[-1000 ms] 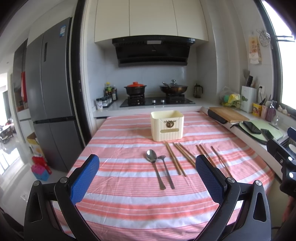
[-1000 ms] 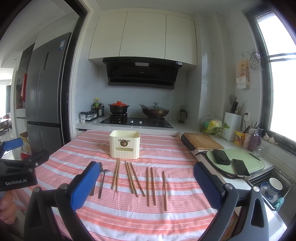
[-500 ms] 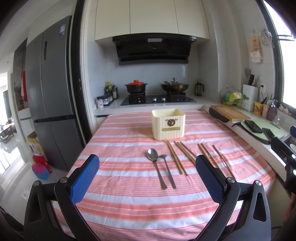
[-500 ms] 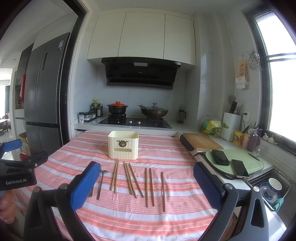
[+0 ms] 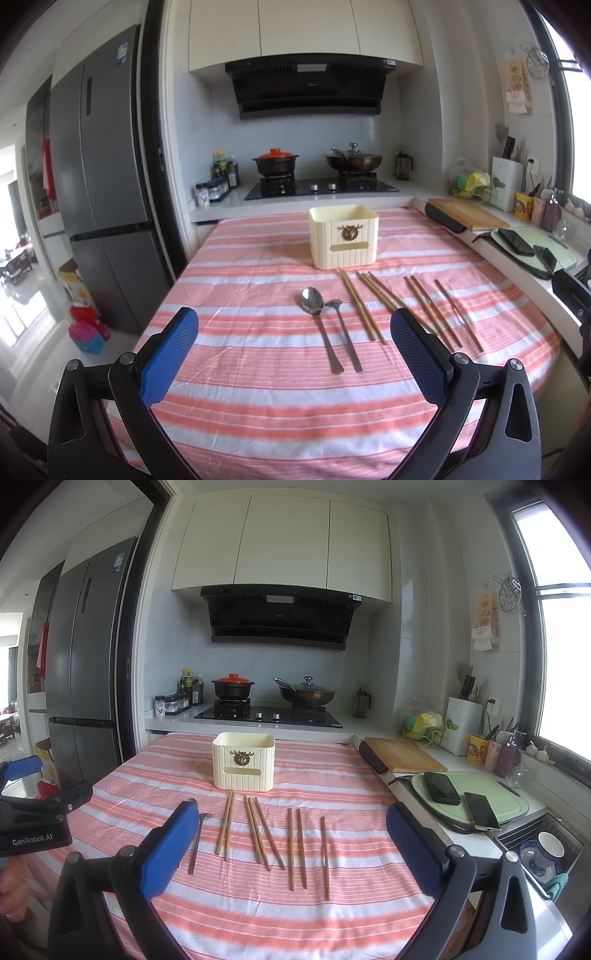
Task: Organize utensils
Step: 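Lower the left tool to the large steel spoon while the right tool lowers to a chopstick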
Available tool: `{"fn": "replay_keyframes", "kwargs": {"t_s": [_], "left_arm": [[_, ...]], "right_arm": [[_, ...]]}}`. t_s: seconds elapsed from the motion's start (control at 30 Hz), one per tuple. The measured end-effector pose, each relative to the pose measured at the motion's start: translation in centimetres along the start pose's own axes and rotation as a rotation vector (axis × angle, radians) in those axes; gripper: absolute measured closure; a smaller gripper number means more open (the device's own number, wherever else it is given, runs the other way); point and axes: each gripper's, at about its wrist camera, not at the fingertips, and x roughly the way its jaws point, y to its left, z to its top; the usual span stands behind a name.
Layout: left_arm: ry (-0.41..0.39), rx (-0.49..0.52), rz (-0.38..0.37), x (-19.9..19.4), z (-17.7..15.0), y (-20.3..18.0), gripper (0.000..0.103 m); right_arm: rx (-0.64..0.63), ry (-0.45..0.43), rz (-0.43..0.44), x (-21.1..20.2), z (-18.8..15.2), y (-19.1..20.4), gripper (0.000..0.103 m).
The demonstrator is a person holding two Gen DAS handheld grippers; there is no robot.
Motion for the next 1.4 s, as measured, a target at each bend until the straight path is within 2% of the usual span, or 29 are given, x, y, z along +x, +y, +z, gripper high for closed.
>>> {"fn": "replay_keyframes", "kwargs": {"t_s": [0.37,0.57,0.77,0.87,1.07,1.23,1.4], "left_arm": [[0.069,-0.052,0.021,4.5,0.2,2.4,0.0],[0.182,-0.087,0.022,9.9,-0.6,3.7,0.0],[0.301,-0.104,-0.026,15.0,-1.5,2.8,0.0],[0.332,-0.106,-0.034,17.4,-1.4,2.2,0.0],[0.388,-0.106,-0.023,22.2,-1.6,1.4,0.0],[0.442,-0.119,0.009,25.4,-2.5,1.3,0.0],[0.476,-0.103,0.004,27.7,-3.5,0.1,0.0]], "right_arm": [[0.06,0.039,-0.05,2.4,0.2,-2.1,0.0],[0.055,0.093,-0.059,5.1,-0.9,-2.3,0.0],[0.048,0.145,-0.087,8.1,-1.8,-3.4,0.0],[0.055,0.153,-0.112,9.7,-1.9,-5.3,0.0],[0.017,0.248,-0.146,13.5,-3.4,-8.0,0.0],[0.057,0.297,-0.114,14.5,-4.9,-8.6,0.0],[0.067,0.319,-0.104,15.6,-5.3,-8.7,0.0]]}}
